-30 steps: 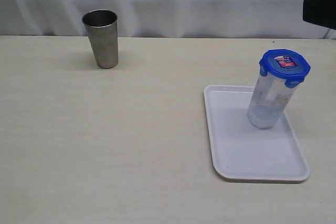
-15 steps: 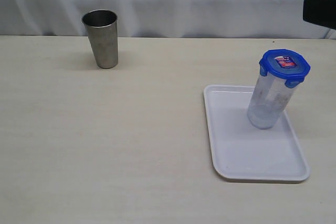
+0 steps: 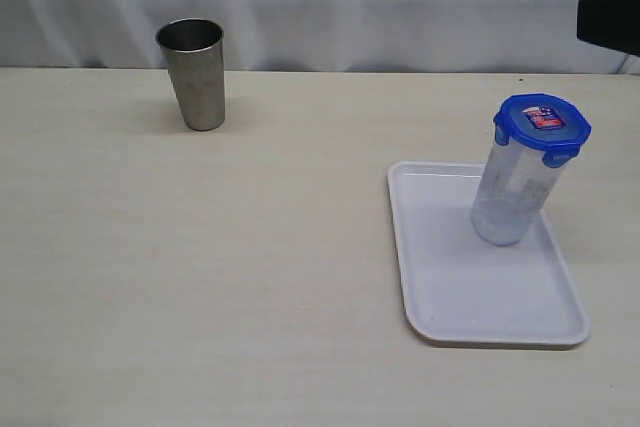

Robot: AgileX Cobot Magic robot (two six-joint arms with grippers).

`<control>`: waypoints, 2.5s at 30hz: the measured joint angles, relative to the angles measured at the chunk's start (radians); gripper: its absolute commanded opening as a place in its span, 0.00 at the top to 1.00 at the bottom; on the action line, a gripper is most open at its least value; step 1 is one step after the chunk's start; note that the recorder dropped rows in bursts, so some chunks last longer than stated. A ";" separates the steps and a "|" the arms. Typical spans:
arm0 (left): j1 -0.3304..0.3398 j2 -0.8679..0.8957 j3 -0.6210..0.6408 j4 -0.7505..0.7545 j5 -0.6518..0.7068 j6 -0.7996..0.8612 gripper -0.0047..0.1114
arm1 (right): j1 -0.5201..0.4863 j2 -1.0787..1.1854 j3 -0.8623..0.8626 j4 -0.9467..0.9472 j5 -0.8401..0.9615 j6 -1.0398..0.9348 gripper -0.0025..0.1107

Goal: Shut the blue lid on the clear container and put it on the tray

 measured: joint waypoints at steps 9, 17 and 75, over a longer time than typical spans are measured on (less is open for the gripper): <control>0.070 0.000 0.000 0.000 0.027 -0.110 0.96 | 0.000 0.000 0.000 0.000 0.000 0.000 0.94; 0.070 0.000 0.000 0.000 0.027 -0.110 0.96 | 0.000 0.000 0.000 0.000 0.000 0.000 0.94; 0.070 0.000 0.000 0.000 0.027 -0.112 0.96 | -0.026 -0.639 0.755 -0.557 -1.155 0.481 0.94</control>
